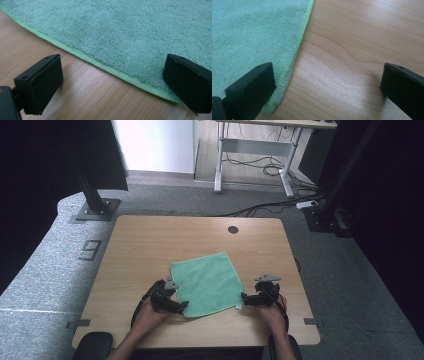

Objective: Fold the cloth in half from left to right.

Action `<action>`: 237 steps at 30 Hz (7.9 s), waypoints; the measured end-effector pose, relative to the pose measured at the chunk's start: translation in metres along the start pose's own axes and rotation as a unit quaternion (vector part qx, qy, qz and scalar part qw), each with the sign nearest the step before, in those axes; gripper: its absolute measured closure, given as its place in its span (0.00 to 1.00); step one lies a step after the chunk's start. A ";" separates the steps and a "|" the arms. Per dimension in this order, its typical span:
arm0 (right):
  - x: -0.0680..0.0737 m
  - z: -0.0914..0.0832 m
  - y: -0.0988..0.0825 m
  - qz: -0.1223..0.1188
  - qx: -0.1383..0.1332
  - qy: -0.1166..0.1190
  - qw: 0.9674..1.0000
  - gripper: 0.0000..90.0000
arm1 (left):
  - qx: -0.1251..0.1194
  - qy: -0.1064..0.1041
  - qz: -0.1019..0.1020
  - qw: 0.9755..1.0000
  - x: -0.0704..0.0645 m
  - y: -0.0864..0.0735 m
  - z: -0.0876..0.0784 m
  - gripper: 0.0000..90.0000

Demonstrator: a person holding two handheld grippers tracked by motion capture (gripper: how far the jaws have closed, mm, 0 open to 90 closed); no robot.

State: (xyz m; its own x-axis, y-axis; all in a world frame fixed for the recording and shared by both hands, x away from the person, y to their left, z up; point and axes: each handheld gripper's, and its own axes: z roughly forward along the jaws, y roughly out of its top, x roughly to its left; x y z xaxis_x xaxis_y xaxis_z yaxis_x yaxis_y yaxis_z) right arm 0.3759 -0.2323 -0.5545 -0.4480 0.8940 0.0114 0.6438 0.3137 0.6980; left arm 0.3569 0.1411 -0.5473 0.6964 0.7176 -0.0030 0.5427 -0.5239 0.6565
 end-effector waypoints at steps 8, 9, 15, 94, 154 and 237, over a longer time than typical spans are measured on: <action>-0.001 0.000 -0.003 -0.006 -0.013 0.007 1.000 0.00 | -0.008 0.007 -0.005 1.000 0.013 0.003 0.000 0.01; -0.001 0.000 -0.003 -0.006 -0.013 0.007 1.000 0.00 | -0.009 0.007 -0.008 1.000 0.016 0.003 0.000 0.01; -0.001 0.000 -0.003 -0.006 -0.013 0.007 1.000 0.00 | -0.013 0.011 -0.026 1.000 0.033 0.006 0.001 0.00; 0.109 -0.005 0.034 -0.104 0.004 0.160 0.982 0.00 | -0.004 0.082 -0.099 0.992 0.120 0.047 0.042 0.00; 0.232 0.005 0.057 -0.233 0.011 0.227 0.945 0.97 | -0.047 0.019 -0.099 0.994 0.122 0.042 -0.003 0.97; 0.047 -0.029 0.032 -0.070 -0.026 0.066 0.995 0.77 | -0.066 -0.006 -0.021 0.998 0.045 0.186 0.088 0.31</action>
State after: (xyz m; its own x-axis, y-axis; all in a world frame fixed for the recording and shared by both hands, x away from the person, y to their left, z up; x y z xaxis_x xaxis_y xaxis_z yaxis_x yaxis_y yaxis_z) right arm 0.3567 -0.1895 -0.5109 -0.6107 0.7919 0.0026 0.5376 0.4121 0.7356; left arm 0.5303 0.0351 -0.4915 0.6806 0.7316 -0.0402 0.5053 -0.4289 0.7488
